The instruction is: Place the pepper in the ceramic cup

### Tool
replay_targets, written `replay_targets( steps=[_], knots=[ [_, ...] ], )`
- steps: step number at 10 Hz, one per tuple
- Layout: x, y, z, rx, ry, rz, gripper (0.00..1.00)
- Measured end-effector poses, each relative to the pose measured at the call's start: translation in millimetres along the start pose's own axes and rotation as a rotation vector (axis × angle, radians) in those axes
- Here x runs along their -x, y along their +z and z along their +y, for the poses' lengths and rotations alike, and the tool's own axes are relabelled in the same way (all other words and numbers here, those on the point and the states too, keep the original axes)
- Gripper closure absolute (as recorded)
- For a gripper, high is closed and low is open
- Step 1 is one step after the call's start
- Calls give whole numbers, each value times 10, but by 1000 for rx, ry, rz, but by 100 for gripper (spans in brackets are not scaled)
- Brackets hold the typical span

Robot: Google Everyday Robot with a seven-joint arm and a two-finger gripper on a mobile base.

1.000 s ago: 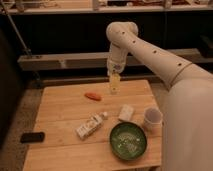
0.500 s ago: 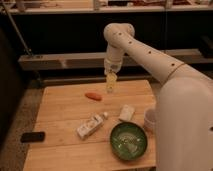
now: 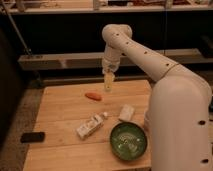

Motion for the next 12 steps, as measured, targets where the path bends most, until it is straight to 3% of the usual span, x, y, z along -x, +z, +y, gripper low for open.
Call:
replay_targets(
  steps=[5,12],
  knots=[
    [-29,257,141,18,-20,19,20],
    [-51,683,265,28,-46,10,20]
  ],
)
